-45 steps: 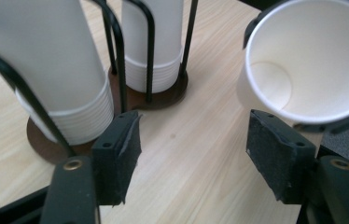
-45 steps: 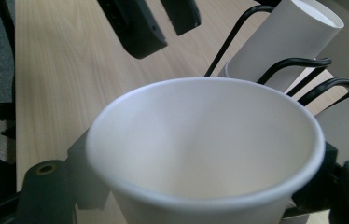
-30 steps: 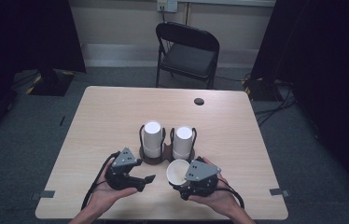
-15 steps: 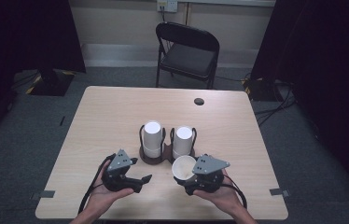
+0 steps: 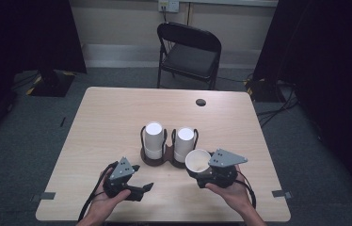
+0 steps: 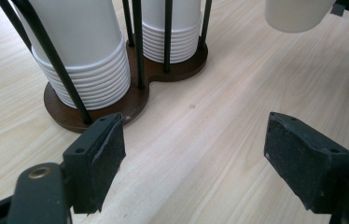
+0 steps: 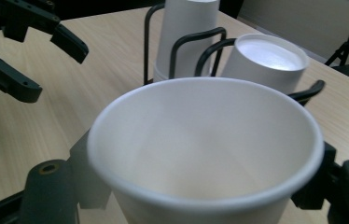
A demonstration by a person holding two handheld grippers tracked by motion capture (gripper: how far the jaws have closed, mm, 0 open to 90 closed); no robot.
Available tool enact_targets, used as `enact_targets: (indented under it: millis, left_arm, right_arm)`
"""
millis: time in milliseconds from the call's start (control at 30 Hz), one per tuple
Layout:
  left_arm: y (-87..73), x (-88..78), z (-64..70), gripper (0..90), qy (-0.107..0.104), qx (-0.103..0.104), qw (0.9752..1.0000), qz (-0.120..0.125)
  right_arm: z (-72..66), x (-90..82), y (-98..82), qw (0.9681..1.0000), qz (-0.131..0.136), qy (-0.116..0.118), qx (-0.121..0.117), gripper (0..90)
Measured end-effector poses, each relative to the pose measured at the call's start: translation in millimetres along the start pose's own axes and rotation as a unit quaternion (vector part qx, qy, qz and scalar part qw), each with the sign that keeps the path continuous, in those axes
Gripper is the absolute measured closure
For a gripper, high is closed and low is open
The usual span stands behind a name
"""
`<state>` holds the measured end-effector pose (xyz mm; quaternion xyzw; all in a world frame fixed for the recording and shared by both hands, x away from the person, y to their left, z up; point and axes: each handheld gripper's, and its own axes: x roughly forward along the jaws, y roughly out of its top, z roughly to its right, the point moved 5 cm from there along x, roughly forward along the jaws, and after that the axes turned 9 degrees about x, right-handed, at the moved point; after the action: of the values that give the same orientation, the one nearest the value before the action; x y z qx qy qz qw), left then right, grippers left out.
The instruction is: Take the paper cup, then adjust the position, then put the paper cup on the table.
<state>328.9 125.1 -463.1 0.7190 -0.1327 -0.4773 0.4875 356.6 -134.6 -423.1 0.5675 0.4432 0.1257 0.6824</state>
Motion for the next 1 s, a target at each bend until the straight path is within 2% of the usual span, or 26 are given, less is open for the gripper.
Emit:
enact_targets:
  millis: [100, 233, 300, 567, 600, 700, 800, 900, 1000]
  left_arm:
    - [-1.5, -0.7, -1.9, 20.8, 0.006, 0.003, 1.0000, -0.005]
    - [-2.3, -1.4, -2.6, 20.9, 0.014, -0.009, 0.9999, -0.002]
    - [-2.2, -2.2, -3.2, 20.9, 0.020, -0.005, 0.9998, -0.001]
    - [-2.7, -1.5, -0.6, 20.9, 0.016, -0.005, 0.9999, 0.000]
    - [-3.0, -1.7, -1.2, 20.9, 0.017, 0.000, 0.9999, -0.002]
    - [-3.3, -2.1, -0.7, 20.8, 0.015, -0.004, 0.9999, 0.001]
    - [-3.2, -1.9, -0.9, 20.8, 0.012, -0.011, 0.9999, 0.005]
    - [-2.4, -3.4, -1.1, 20.7, 0.012, -0.004, 0.9999, 0.010]
    - [-2.0, -3.0, -1.8, 21.0, 0.019, -0.007, 0.9998, 0.008]
  right_arm:
    - [8.1, -3.5, -0.4, 0.9998, 0.005, -0.015, 0.009, 24.8]
    - [20.7, -7.1, -0.4, 0.9990, 0.014, -0.033, 0.024, 24.7]
    - [25.9, -7.9, -1.1, 0.9986, 0.014, -0.042, 0.029, 24.8]
    - [46.5, -5.1, -5.3, 0.9959, 0.017, -0.074, 0.049, 24.8]
    - [49.4, -4.4, -5.6, 0.9954, 0.017, -0.078, 0.052, 24.8]
    - [59.3, -2.5, -5.6, 0.9933, 0.022, -0.090, 0.068, 24.8]
    - [71.1, 0.7, -4.3, 0.9895, 0.036, -0.102, 0.096, 24.7]
    - [81.1, 5.3, -4.2, 0.9867, 0.036, -0.116, 0.108, 24.6]
    - [88.9, 9.9, -3.1, 0.9855, 0.034, -0.117, 0.118, 24.5]
